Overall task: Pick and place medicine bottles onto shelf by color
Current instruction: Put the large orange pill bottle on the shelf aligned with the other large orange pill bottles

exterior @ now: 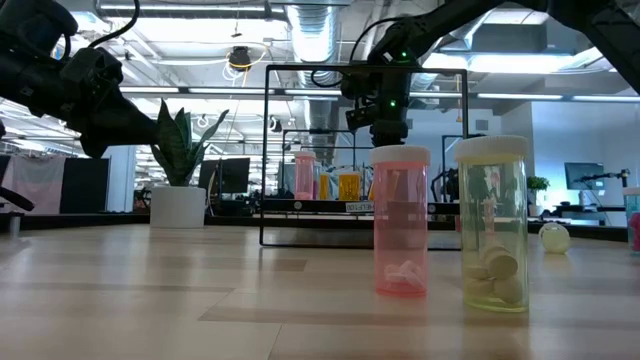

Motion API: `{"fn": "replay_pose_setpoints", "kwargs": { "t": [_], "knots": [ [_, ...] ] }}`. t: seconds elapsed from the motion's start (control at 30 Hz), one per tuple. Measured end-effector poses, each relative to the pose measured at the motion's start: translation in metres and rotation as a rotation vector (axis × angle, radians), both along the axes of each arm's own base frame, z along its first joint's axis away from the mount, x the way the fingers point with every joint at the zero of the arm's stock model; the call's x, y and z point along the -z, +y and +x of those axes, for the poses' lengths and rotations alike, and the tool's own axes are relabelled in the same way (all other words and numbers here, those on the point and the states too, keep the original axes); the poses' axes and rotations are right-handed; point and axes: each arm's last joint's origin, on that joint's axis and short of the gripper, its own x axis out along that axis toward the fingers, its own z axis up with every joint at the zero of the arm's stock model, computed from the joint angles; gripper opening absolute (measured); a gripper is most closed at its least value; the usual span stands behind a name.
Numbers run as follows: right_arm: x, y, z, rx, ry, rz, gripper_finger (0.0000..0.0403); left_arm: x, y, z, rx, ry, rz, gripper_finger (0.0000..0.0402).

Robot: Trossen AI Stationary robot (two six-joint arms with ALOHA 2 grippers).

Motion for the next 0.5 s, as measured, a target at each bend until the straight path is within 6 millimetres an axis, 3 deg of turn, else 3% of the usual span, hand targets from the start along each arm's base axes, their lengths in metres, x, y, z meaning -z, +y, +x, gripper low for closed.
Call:
{"fn": "replay_pose_setpoints", "kwargs": {
  "t": [0.2, 0.5],
  "knots": [
    [0.000, 0.000, 0.000, -0.007, 0.001, -0.002, 0.0231, 0.000, 0.000, 0.000, 0.000, 0.000, 0.000, 0.0128],
    [0.021, -0.009, 0.005, -0.004, 0.026, 0.031, 0.0231, 0.000, 0.000, 0.000, 0.000, 0.000, 0.000, 0.0128]
  ]
}}
